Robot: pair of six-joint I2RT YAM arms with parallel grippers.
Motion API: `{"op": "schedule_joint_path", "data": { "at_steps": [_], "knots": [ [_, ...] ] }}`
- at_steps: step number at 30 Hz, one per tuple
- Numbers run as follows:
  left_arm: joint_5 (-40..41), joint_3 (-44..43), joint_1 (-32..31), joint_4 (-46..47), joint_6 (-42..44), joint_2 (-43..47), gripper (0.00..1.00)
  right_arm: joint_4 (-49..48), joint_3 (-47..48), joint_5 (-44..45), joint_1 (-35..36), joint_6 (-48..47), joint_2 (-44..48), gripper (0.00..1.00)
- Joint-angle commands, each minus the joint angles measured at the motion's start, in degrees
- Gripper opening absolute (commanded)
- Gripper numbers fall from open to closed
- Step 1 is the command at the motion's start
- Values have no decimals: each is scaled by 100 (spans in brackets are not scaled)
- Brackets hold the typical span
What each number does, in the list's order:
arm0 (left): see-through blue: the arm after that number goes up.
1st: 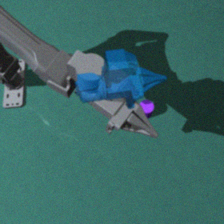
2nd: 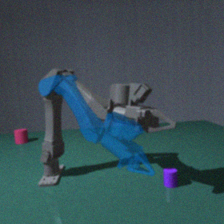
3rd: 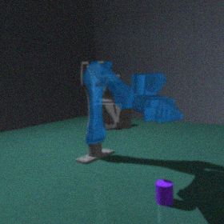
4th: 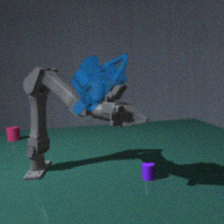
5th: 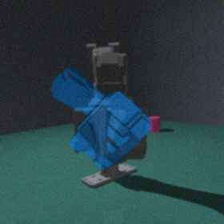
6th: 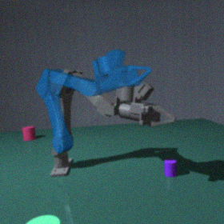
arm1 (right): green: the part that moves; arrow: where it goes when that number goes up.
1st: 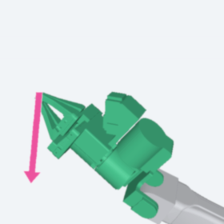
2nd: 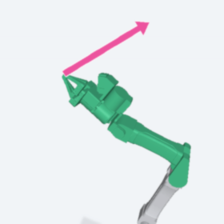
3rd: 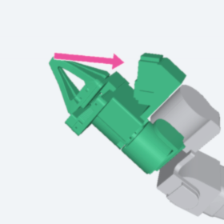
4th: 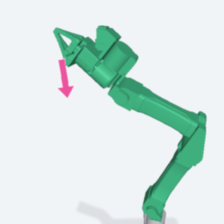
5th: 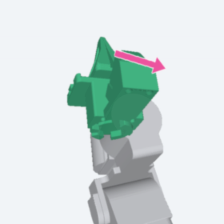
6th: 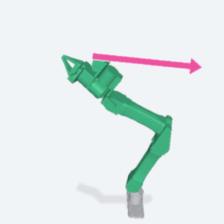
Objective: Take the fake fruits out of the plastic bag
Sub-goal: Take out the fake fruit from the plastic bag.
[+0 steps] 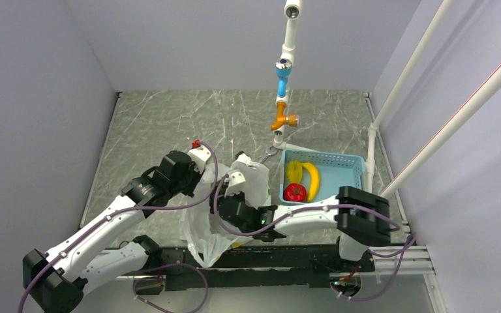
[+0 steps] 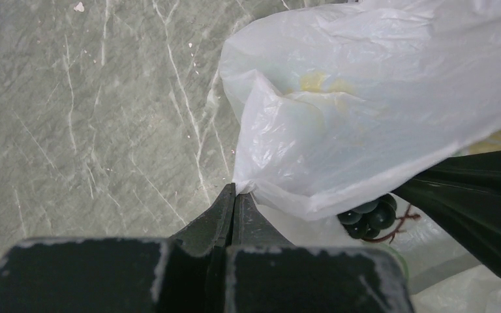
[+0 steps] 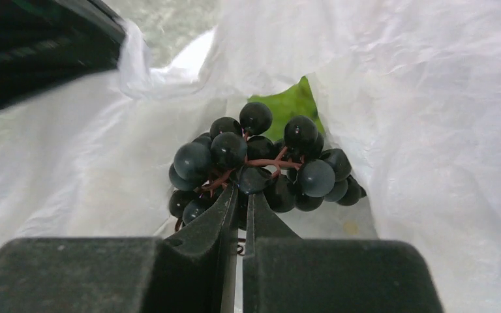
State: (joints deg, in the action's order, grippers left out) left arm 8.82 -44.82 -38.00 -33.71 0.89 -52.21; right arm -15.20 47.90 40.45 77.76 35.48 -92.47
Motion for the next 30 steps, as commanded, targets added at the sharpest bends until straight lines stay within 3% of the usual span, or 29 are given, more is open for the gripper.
{"op": "schedule_joint_path", "data": {
  "at_steps": [1, 11, 17, 26, 30],
  "knots": [
    [-48, -183, -38, 137, 41, 14, 0, -414, -125, 171, -5, -321, 629, 0],
    [-52, -227, -41, 89, 23, -50, 0, -282, -544, 80, -6, -537, 1867, 0],
    [-66, -247, -41, 99, 43, -95, 0, -875, -1033, -1154, -118, -363, 2592, 0],
    [-34, -211, -40, 116, 33, -26, 0, -1917, -490, -3386, -139, -500, 1509, 0],
    [285, -236, -41, 66, -7, -17, 0, -1847, -376, -3299, -142, -640, 1705, 0]
  ]
}}
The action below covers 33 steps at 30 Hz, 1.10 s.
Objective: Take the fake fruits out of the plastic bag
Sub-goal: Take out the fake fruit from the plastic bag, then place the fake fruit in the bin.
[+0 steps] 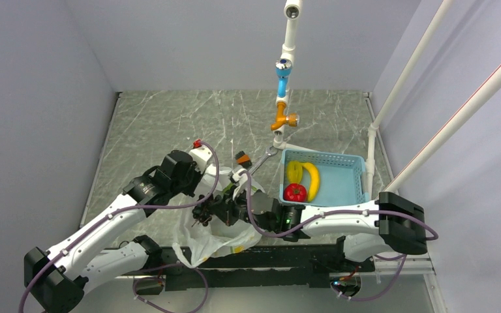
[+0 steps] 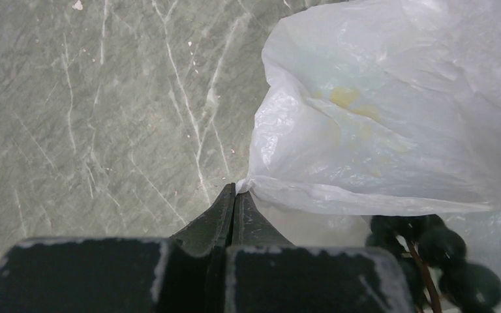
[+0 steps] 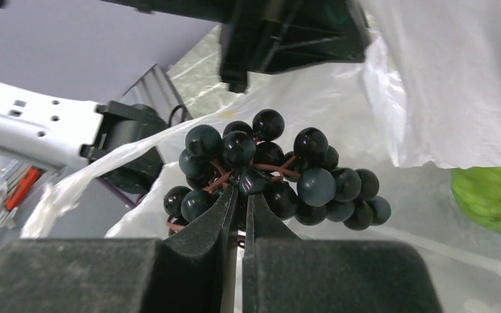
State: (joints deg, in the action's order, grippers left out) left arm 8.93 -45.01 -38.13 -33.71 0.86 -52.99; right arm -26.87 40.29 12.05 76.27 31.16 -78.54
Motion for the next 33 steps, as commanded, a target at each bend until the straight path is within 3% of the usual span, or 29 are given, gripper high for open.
{"op": "schedule_joint_path", "data": {
  "at_steps": [1, 11, 21, 25, 28, 33],
  "knots": [
    [433, -214, -30, 56, -33, 87, 0, -598, 394, -399, 9, -288, 417, 0],
    [2822, -209, -17, -181, -605, 658, 0, 399, 446, -457, 1, -852, 1702, 0],
    [4010, 71, -14, 176, -956, 1770, 0, 1840, -111, 922, -4, -1025, 3226, 0],
    [3917, 263, 18, 575, -862, 2043, 0, 2604, -276, 2062, -11, -855, 3779, 0],
    [3617, 308, 83, 787, -855, 2111, 0, 3585, -334, 3569, -22, -183, 4064, 0],
    [2090, 377, 157, 1025, -504, 1949, 0, 5310, -344, 5200, -55, 1277, 4496, 0]
  ]
}}
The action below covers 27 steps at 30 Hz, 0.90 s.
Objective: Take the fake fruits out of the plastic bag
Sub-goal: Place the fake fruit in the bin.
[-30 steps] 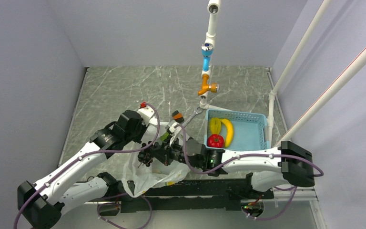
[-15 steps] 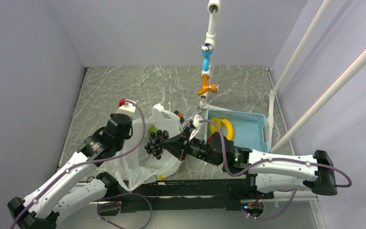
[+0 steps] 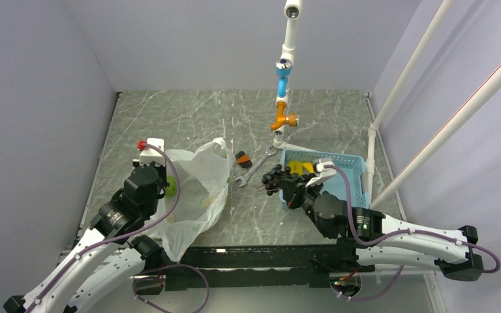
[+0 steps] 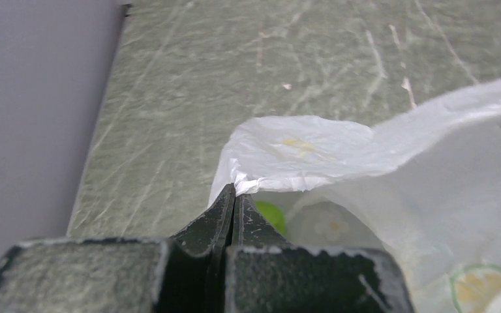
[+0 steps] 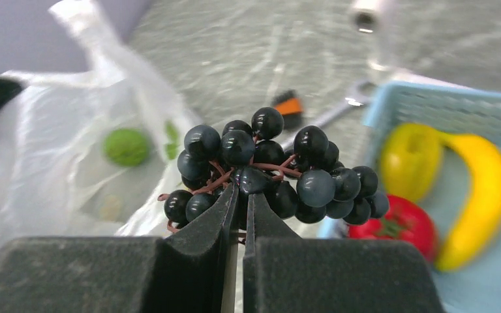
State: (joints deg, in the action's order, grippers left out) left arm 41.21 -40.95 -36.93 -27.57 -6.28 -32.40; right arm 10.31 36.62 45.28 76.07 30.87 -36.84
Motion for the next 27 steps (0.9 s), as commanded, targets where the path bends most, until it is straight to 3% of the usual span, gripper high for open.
{"op": "schedule_joint_path", "data": {
  "at_steps": [1, 5, 7, 14, 20, 24, 27],
  "knots": [
    [-1329, -113, 37, 305, 185, -204, 0, 1867, 23, 2068, -46, 1530, 400, 0],
    [-1890, -277, 37, 143, 269, -459, 0, 2697, -3, 2519, -168, 2228, 522, 0],
    [-2239, -266, 36, 193, 324, -464, 0, 2606, -63, 2352, -410, 2045, 449, 0],
    [-3458, -246, 41, 227, 500, -490, 0, 2379, -55, 750, -2712, 1939, -539, 0],
    [-4061, -277, 29, 169, 560, -583, 0, 2311, -254, 228, -3824, 2380, -1042, 1],
    [-4198, -258, 28, 172, 739, -544, 0, 2352, -353, 151, -4162, 2419, -1242, 18],
    [-4194, -262, 28, 158, 768, -520, 0, 2270, -479, 176, -4171, 2304, -1154, 50]
  ]
}}
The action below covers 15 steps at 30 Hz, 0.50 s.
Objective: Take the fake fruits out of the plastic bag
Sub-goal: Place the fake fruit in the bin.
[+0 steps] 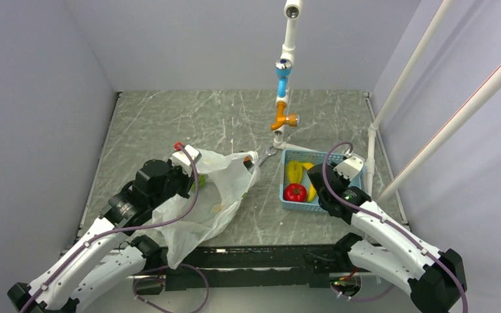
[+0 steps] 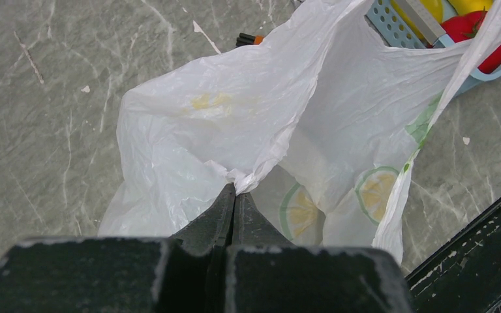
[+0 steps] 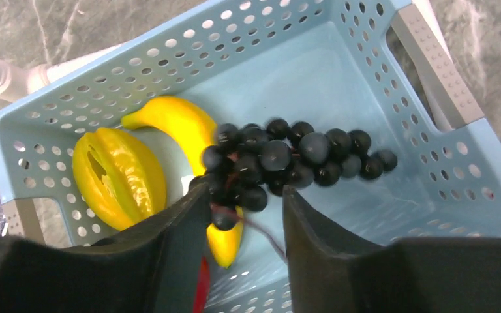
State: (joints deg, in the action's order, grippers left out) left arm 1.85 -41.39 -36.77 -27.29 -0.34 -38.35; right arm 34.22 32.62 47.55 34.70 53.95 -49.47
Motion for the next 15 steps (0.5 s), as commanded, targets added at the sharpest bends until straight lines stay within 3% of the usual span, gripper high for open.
{"op": "schedule_joint_path", "data": {
  "at_steps": [1, 5, 9, 15],
  "knots": [
    [-260, -220, 17, 120, 172, 80, 0, -169, -107, -96, -34, -94, 178, 58],
    [-307, -224, 12, 127, 208, 58, 0, -337, -100, -426, -30, -660, 667, 74],
    [-267, -256, 5, 65, 201, -4, 0, -985, -143, -1499, -11, -1730, 1316, 77],
    [-198, -297, 4, 11, 185, -113, 0, -2107, -403, -3275, 206, -2368, 2339, 82]
  ]
}}
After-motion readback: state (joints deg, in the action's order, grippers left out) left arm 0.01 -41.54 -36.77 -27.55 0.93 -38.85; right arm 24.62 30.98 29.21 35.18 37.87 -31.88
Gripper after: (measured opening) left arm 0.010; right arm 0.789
